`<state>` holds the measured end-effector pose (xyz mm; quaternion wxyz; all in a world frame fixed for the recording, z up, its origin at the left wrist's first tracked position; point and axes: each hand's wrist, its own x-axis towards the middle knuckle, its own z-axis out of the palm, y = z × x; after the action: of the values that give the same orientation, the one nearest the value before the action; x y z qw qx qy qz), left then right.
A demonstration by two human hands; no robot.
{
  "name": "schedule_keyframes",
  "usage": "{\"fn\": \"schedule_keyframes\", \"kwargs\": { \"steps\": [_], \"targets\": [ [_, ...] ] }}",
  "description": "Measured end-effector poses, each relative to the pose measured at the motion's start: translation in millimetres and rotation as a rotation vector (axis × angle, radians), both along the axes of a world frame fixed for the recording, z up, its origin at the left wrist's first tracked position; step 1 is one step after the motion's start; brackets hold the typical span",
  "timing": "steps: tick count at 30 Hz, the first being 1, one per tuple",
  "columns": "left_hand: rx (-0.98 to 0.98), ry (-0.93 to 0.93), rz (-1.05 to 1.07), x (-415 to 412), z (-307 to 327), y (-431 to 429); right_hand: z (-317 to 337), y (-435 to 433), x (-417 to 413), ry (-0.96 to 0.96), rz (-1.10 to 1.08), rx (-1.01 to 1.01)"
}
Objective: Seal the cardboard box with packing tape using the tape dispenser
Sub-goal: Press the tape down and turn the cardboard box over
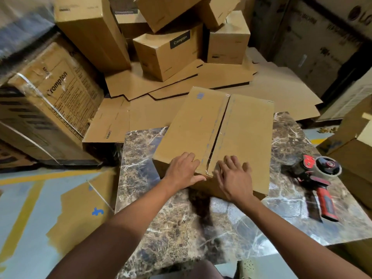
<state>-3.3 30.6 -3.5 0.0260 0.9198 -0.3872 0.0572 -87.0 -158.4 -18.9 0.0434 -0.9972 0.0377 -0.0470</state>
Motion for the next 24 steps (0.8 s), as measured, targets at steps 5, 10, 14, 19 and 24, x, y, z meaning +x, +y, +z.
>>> {"fn": "schedule_keyframes", "kwargs": {
  "steps": [5,10,14,19,24],
  "targets": [
    [-0.071,0.034,0.009,-5.9,-6.5,-33.0,-9.4,-38.5,-16.7,0.089,0.048,-0.067],
    [-0.068,0.172,0.051,-9.6,-4.5,-61.4,-8.4,-78.2,-16.9,0.142,0.115,-0.105],
    [-0.074,0.255,0.144,-20.7,-1.3,-85.5,-5.7,-106.9,-17.5,0.164,0.154,-0.131],
    [-0.176,0.352,0.304,-31.8,7.5,-113.6,-9.5,-118.5,-29.2,0.155,-0.044,-0.143],
    [-0.303,0.422,0.329,-28.1,6.8,-125.3,-9.4,-130.0,-40.8,0.071,-0.086,-0.07]
  ]
}}
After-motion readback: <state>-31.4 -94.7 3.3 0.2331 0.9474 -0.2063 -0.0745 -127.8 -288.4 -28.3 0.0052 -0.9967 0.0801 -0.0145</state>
